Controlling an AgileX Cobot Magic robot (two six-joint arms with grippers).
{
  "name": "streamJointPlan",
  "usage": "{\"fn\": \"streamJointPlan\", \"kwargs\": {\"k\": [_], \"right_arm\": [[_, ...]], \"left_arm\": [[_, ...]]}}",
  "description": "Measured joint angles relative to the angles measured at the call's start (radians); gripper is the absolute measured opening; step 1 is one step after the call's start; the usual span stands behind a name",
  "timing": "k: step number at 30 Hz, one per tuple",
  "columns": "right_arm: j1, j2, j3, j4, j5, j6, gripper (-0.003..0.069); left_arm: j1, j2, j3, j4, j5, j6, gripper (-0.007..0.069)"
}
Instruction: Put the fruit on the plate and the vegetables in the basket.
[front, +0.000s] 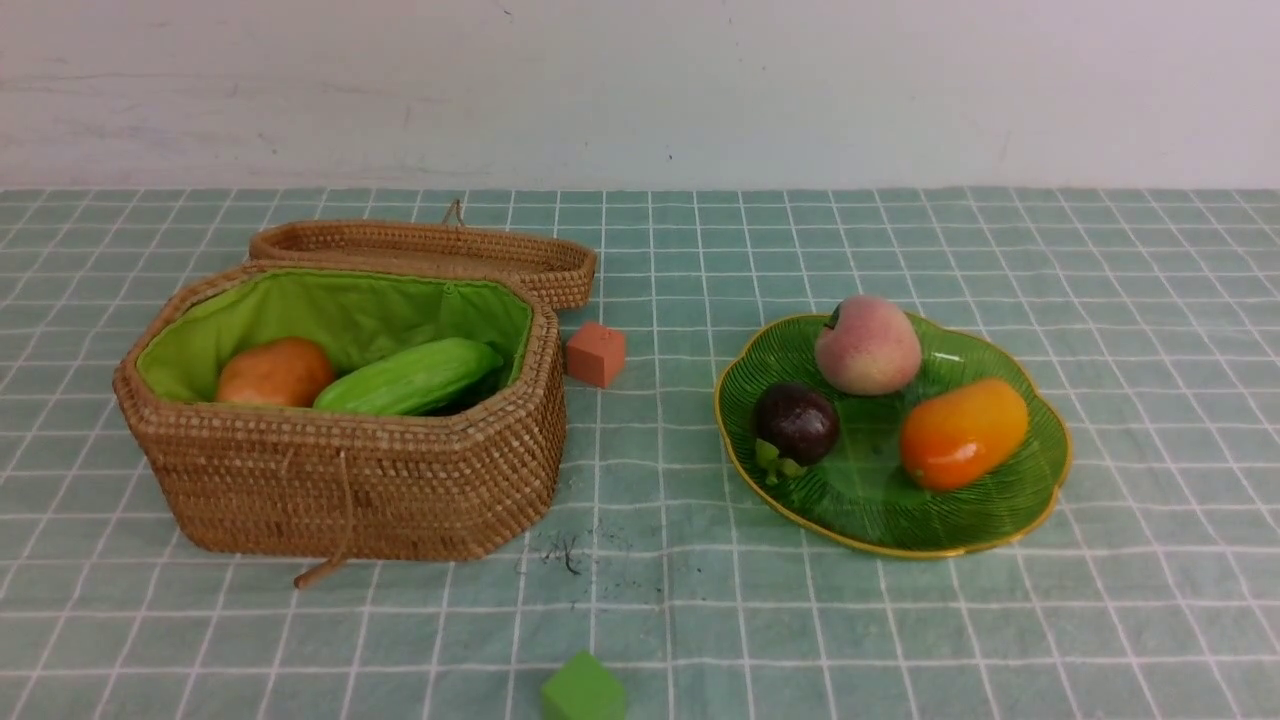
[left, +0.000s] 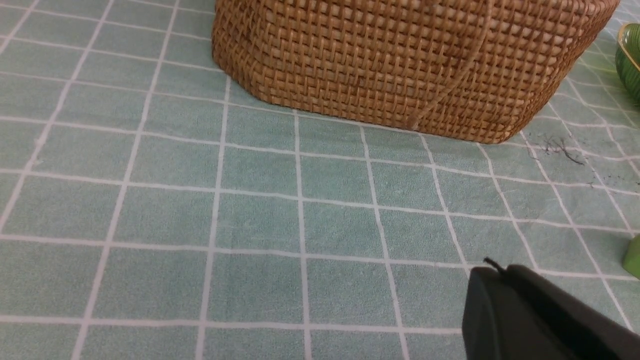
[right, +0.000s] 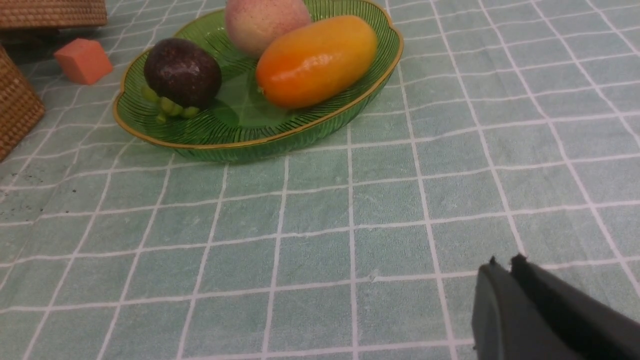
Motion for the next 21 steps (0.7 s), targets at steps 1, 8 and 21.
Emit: {"fn": "streamJointPlan", "kwargs": {"k": [1, 8, 21], "right_arm": [[0.0, 0.0, 0.0, 0.0, 0.0, 0.0, 0.0031], [0.0, 0.0, 0.0, 0.0, 0.0, 0.0, 0.0038], [0.0, 0.0, 0.0, 0.0, 0.0, 0.0, 0.0041]], "left_arm": [[0.0, 0.0, 0.0, 0.0, 0.0, 0.0, -0.0012], [0.0, 0.0, 0.0, 0.0, 0.0, 0.0, -0.0006], [0.0, 0.0, 0.0, 0.0, 0.0, -0.002, 0.0]]}}
